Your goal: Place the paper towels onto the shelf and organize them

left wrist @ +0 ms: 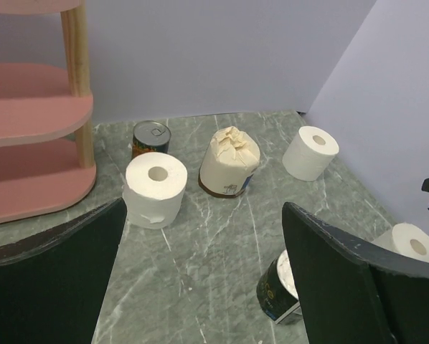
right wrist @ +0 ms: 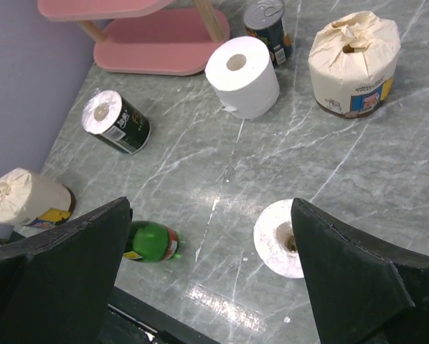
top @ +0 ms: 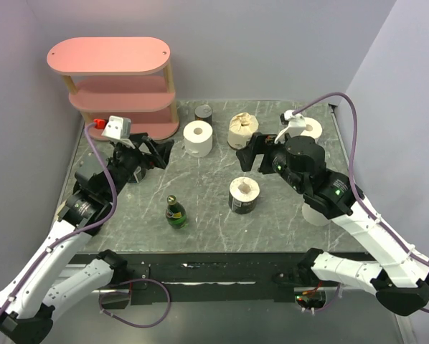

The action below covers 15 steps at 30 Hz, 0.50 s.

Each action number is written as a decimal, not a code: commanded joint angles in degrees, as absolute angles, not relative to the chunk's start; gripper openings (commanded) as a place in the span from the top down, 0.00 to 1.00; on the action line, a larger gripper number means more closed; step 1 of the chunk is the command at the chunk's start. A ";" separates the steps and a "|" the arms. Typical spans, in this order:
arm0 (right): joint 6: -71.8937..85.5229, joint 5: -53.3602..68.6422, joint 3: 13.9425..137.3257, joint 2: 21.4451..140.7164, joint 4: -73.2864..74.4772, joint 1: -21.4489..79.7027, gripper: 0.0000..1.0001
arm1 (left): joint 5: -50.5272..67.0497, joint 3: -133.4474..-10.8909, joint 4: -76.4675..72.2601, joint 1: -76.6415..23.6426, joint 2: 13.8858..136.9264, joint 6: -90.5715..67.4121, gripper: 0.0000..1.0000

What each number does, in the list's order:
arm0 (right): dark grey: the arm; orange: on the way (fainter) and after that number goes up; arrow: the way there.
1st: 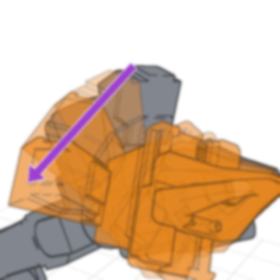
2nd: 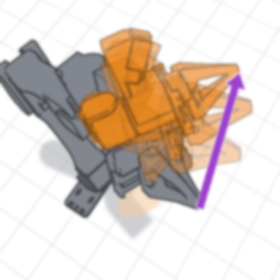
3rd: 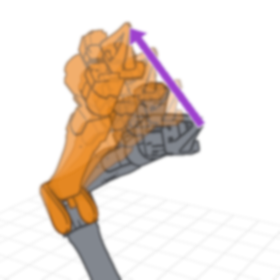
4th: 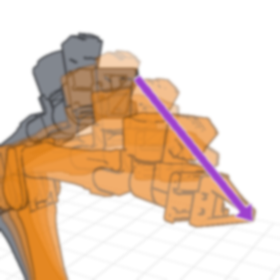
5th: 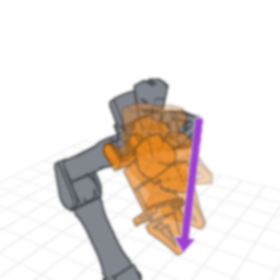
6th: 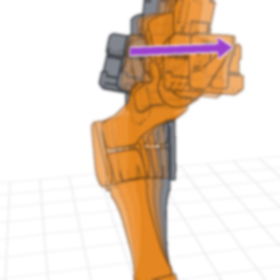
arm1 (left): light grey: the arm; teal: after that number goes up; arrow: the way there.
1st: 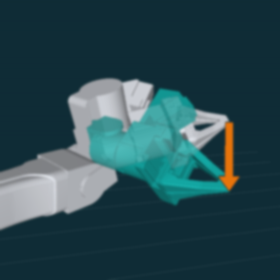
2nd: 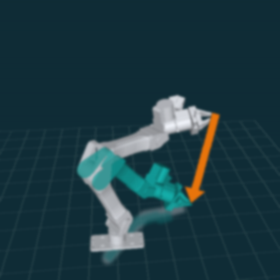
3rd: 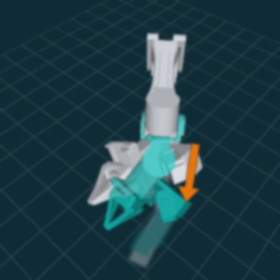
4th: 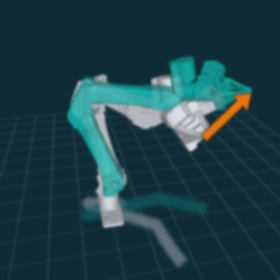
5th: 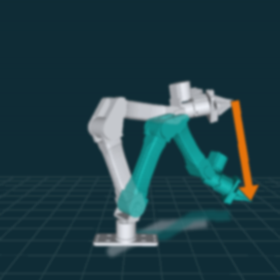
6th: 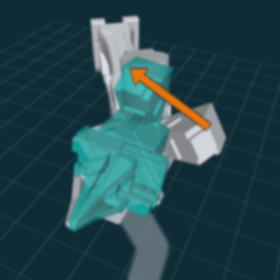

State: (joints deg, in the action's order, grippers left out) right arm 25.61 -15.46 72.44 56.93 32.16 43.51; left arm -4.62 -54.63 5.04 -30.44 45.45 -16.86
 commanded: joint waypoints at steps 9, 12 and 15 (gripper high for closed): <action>26.45 -17.40 69.88 53.53 33.48 43.24 0.01 | -18.51 -56.77 8.95 -30.24 48.42 -24.86 0.04; 26.28 -17.14 68.03 51.95 33.75 43.33 0.00 | -28.86 -57.74 14.40 -30.24 49.83 -30.99 0.04; 24.44 -14.26 65.14 49.58 32.36 43.33 0.01 | -39.41 -59.75 22.48 -29.88 51.41 -37.16 0.04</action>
